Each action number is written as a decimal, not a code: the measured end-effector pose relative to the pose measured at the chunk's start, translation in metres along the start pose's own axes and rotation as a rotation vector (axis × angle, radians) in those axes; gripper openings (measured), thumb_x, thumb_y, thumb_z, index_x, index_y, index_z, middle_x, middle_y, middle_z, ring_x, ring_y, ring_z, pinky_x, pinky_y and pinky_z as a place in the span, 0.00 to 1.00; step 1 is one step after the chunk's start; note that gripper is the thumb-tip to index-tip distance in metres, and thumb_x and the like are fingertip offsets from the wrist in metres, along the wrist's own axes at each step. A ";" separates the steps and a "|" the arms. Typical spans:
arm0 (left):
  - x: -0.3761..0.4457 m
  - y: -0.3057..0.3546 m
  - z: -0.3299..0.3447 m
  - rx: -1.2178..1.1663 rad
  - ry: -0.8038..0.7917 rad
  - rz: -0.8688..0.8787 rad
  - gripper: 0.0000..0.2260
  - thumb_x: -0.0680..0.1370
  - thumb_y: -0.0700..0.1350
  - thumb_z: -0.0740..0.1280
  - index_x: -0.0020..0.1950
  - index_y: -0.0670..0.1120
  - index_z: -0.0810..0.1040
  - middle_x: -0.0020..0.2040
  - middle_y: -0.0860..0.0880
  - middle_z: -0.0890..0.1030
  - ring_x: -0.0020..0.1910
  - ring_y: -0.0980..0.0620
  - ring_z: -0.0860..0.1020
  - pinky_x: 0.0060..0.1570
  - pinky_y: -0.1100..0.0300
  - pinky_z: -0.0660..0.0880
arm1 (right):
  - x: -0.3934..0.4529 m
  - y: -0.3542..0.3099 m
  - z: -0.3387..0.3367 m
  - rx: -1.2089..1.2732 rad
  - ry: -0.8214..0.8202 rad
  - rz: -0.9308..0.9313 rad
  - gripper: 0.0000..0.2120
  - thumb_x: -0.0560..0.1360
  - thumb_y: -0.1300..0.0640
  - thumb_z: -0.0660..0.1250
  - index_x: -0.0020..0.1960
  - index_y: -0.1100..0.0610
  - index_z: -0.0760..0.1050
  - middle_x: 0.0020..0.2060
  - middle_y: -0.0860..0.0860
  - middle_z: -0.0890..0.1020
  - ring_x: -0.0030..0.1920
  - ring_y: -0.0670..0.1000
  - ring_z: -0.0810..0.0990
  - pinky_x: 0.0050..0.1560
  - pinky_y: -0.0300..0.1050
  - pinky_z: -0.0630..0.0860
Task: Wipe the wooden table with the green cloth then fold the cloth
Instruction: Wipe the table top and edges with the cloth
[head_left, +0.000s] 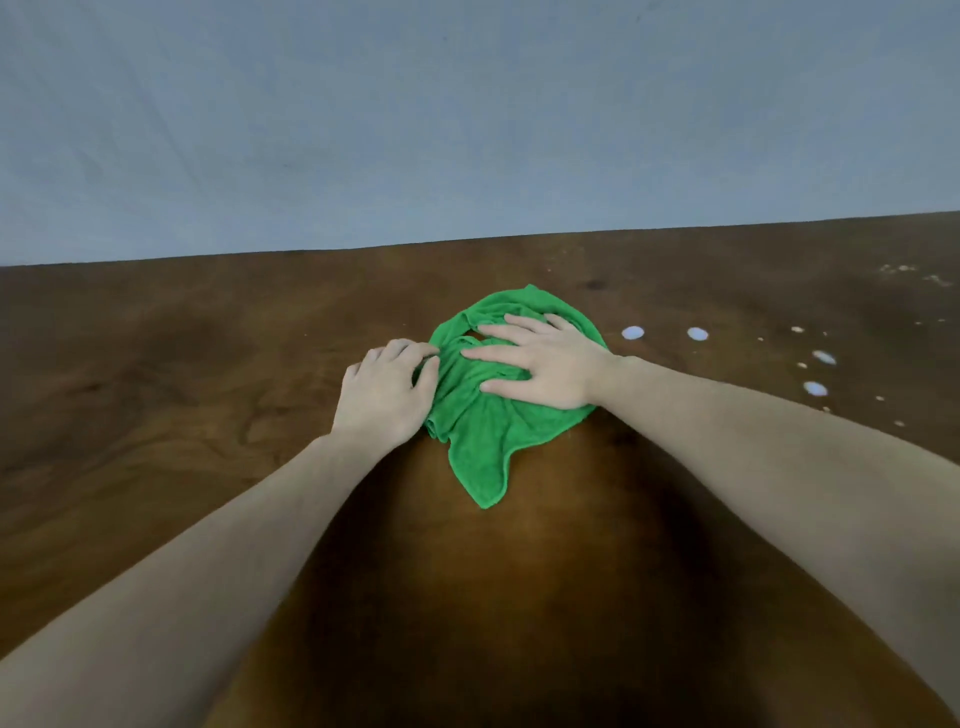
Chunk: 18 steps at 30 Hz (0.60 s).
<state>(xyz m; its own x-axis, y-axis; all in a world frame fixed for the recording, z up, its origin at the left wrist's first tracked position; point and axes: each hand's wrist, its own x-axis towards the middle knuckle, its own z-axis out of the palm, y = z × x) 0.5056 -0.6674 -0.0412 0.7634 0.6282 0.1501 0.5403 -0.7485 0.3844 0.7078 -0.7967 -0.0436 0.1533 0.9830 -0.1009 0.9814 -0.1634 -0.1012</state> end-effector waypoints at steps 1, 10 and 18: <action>0.011 0.000 0.002 -0.003 0.007 -0.026 0.18 0.82 0.55 0.52 0.67 0.56 0.74 0.68 0.55 0.73 0.69 0.49 0.68 0.67 0.46 0.61 | 0.015 0.011 -0.002 -0.001 -0.004 -0.001 0.30 0.75 0.24 0.42 0.76 0.26 0.49 0.81 0.39 0.50 0.81 0.50 0.46 0.77 0.66 0.44; 0.076 0.013 0.029 0.051 0.092 -0.160 0.20 0.82 0.57 0.49 0.72 0.58 0.68 0.72 0.57 0.70 0.73 0.51 0.63 0.71 0.45 0.56 | 0.132 0.080 -0.024 -0.025 -0.014 -0.029 0.29 0.77 0.26 0.43 0.77 0.28 0.50 0.81 0.41 0.51 0.81 0.53 0.48 0.77 0.66 0.45; 0.079 0.009 0.037 0.197 0.091 -0.140 0.21 0.81 0.62 0.51 0.73 0.61 0.67 0.74 0.59 0.67 0.74 0.53 0.60 0.71 0.46 0.55 | 0.162 0.130 -0.033 -0.011 -0.007 -0.058 0.29 0.78 0.27 0.44 0.78 0.31 0.52 0.81 0.41 0.52 0.81 0.51 0.49 0.78 0.60 0.46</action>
<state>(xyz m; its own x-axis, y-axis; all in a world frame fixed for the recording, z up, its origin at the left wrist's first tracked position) 0.5835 -0.6325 -0.0592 0.6464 0.7383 0.1926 0.7038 -0.6744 0.2231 0.8636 -0.6556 -0.0406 0.0950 0.9903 -0.1016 0.9898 -0.1048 -0.0961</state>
